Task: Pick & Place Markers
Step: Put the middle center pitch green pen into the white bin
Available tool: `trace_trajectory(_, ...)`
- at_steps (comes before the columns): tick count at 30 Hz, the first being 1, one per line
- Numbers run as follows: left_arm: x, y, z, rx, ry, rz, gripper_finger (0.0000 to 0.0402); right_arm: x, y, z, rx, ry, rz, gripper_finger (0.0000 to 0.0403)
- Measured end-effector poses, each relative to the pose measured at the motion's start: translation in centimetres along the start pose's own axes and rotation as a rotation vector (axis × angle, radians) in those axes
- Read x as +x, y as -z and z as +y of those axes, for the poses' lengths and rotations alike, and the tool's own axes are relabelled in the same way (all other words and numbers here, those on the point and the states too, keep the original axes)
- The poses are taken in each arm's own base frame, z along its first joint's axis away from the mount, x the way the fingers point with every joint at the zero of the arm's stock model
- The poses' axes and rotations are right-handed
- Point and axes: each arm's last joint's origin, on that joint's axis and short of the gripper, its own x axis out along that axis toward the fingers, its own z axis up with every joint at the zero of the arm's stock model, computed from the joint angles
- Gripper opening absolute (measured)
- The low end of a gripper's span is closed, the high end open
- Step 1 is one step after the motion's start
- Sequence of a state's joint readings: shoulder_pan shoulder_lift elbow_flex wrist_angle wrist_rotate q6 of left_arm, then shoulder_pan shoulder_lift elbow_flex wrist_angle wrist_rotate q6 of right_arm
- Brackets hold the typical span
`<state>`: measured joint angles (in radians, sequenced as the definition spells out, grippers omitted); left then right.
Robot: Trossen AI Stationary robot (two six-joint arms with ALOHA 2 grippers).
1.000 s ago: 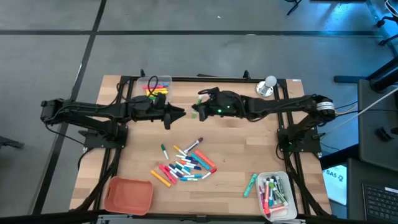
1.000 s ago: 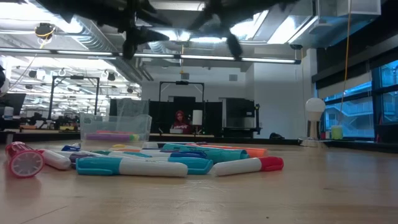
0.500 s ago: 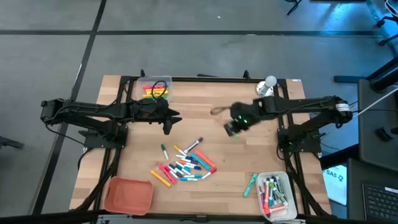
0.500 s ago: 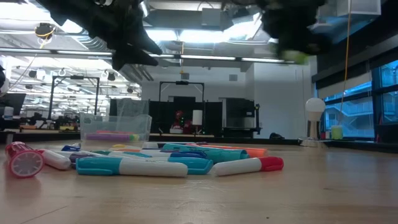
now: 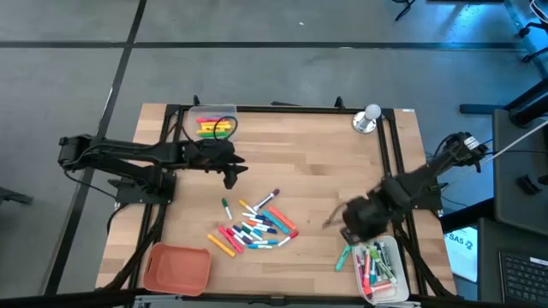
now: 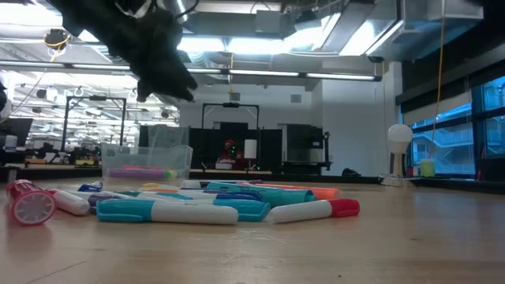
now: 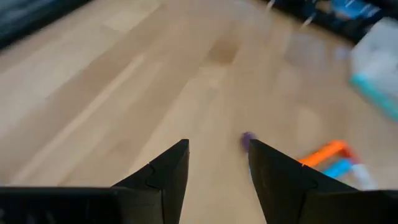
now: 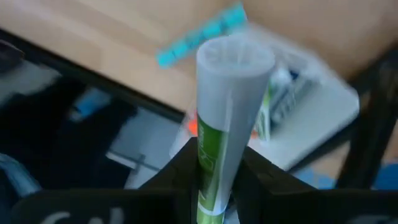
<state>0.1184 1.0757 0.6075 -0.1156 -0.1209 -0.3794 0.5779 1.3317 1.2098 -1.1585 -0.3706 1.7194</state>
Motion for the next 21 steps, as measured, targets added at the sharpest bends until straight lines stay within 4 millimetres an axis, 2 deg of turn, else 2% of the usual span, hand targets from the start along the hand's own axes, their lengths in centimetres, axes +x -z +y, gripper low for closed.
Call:
trace_trajectory(4, 1.8, 0.3, 0.3, 0.109, -0.115, -0.009, 0.0163, 1.6, 2.7, 0.3, 0.022, 0.015, 0.073, 0.0065)
trace_trajectory(10, 5.3, 1.0, -0.2, 0.093, -0.077, -0.016, 0.0163, 4.0, 4.9, 1.0, -0.008, 0.029, 0.107, 0.0090)
trace_trajectory(15, 8.1, 2.5, -0.5, -0.019, 0.000, 0.037, 0.0161, 5.3, 5.7, 1.1, 0.005, 0.072, 0.116, 0.0092)
trace_trajectory(21, 9.4, 4.1, -1.4, -0.016, 0.069, 0.108, 0.0161, 6.3, 5.9, 0.2, 0.062, 0.198, 0.066, 0.0102)
